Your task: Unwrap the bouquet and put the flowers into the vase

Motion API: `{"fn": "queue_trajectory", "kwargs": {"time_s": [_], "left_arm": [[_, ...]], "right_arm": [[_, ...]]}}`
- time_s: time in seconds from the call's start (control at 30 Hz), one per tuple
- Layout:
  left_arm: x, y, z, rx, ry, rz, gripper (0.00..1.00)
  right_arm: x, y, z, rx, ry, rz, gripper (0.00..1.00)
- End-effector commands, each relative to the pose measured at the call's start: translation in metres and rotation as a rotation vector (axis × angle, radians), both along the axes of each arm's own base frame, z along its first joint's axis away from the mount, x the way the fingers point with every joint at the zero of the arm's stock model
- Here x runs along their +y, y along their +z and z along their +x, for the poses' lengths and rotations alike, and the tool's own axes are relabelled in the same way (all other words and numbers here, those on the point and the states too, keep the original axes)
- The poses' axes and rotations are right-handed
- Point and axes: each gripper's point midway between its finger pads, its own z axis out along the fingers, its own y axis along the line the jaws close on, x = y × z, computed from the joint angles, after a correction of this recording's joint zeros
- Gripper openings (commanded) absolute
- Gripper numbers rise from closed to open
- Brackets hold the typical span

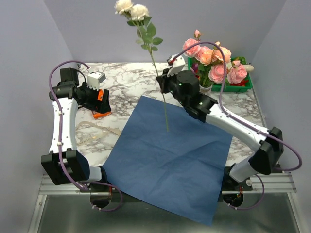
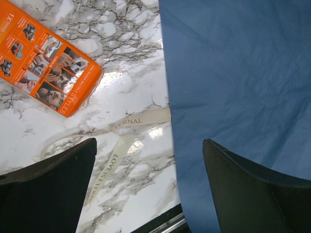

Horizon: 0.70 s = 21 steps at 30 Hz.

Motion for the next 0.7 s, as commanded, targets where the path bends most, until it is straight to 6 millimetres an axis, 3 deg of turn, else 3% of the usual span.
{"fn": "queue_trajectory", "kwargs": {"time_s": [0.0,0.03,0.13,0.2,0.27,0.37,0.43,0.67], "left_arm": [[0.0,0.014,-0.001,-0.039,0.0,-0.002,0.99],[0.0,0.014,0.0,-0.041,0.001,-0.001,0.99],[0.0,0.011,0.0,-0.028,0.0,-0.006,0.99],[-0.001,0.012,0.0,-0.032,-0.003,-0.007,0.99],[-0.002,0.012,-0.001,-0.036,-0.006,-0.012,0.99],[-0.003,0.01,-0.002,-0.038,-0.008,-0.018,0.99],[-0.003,0.007,-0.002,-0.032,-0.01,-0.018,0.99],[-0.002,0.007,-0.002,-0.037,-0.014,-0.007,0.99]], "right_arm": [[-0.023,0.102,-0.02,-0.306,0.022,0.066,0.01],[-0.04,0.142,-0.034,-0.397,0.012,0.131,0.01],[-0.075,0.202,-0.057,-0.569,-0.04,0.171,0.01],[-0.095,0.222,-0.063,-0.658,-0.1,0.13,0.01],[-0.128,0.239,-0.067,-0.747,-0.239,0.118,0.01],[-0.17,0.245,-0.072,-0.868,-0.415,0.122,0.01],[-0.187,0.246,-0.07,-0.906,-0.475,0.124,0.01],[-0.201,0.227,-0.052,-0.955,-0.563,0.009,0.01]]}}
